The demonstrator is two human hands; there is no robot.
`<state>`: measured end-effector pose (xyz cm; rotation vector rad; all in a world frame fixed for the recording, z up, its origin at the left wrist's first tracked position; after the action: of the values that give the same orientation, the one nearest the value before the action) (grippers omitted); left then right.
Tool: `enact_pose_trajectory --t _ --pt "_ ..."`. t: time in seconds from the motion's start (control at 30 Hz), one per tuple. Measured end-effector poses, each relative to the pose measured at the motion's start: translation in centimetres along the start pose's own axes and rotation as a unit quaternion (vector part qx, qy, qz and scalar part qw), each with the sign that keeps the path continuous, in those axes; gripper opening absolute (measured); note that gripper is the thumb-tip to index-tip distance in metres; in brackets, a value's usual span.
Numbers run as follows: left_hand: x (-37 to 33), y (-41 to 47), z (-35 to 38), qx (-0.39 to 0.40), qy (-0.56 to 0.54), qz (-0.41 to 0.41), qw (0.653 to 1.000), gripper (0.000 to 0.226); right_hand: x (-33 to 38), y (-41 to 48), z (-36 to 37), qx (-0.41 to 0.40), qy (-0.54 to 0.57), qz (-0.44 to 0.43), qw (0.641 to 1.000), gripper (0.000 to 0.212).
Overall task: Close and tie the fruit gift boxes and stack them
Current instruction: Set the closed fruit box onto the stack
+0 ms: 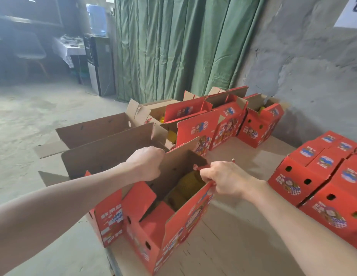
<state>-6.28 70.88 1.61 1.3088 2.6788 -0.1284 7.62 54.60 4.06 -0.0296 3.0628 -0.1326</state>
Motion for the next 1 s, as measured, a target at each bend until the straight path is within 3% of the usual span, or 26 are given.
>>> enact_pose_trajectory --t 0.27,0.37,0.47,0.6,0.67,0.7,0.73,0.83,0.9,1.0 --pt "-16.5 -1.6 2.0 0.036 -0.006 0.124 0.992 0.006 -5.3 -16.1 1.6 0.074 0.019 0.149 0.986 0.042" --pt "-23.7 -1.7 3.2 0.059 -0.02 0.158 0.986 0.016 -7.3 -22.6 1.7 0.099 0.01 0.231 0.968 0.028" --pt "-31.0 -2.1 4.2 0.068 -0.043 0.187 0.979 0.005 -9.4 -28.4 1.6 0.111 0.011 0.317 0.942 0.024" --pt "-37.3 -2.5 5.3 0.076 -0.078 0.173 0.979 0.024 -11.2 -33.3 1.0 0.057 0.075 0.41 0.907 0.039" --pt "-38.7 -2.4 5.3 0.113 -0.088 0.192 0.971 0.02 -11.2 -33.8 1.0 0.002 0.14 0.429 0.892 0.038" --pt "-38.7 -2.5 5.1 0.139 -0.095 0.205 0.964 0.022 -10.9 -33.3 1.2 -0.02 0.167 0.427 0.888 0.029" --pt "-38.4 -2.6 4.8 0.171 -0.112 0.206 0.957 0.031 -10.3 -32.5 1.3 -0.028 0.188 0.427 0.884 0.033" --pt "-35.2 -3.6 3.6 0.273 -0.163 0.163 0.934 0.04 -7.4 -29.2 3.6 0.049 0.197 0.412 0.888 0.058" --pt "-32.5 -4.9 2.9 0.332 -0.091 0.199 0.918 0.038 -5.5 -27.2 5.5 0.095 0.157 0.375 0.909 0.06" --pt "-29.8 -7.2 3.6 0.327 0.03 0.259 0.908 0.03 -4.3 -26.2 6.2 0.041 0.158 0.346 0.924 0.046"
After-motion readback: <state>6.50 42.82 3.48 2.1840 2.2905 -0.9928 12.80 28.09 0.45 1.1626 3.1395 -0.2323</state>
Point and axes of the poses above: each hand's wrist, its own y-axis towards the middle knuckle, its own z-axis out of the palm, x = y × z, the point moved 3 cm from there along y, towards the middle knuckle, and after that the axes turned 4 degrees about -z, right-handed, at the moved point
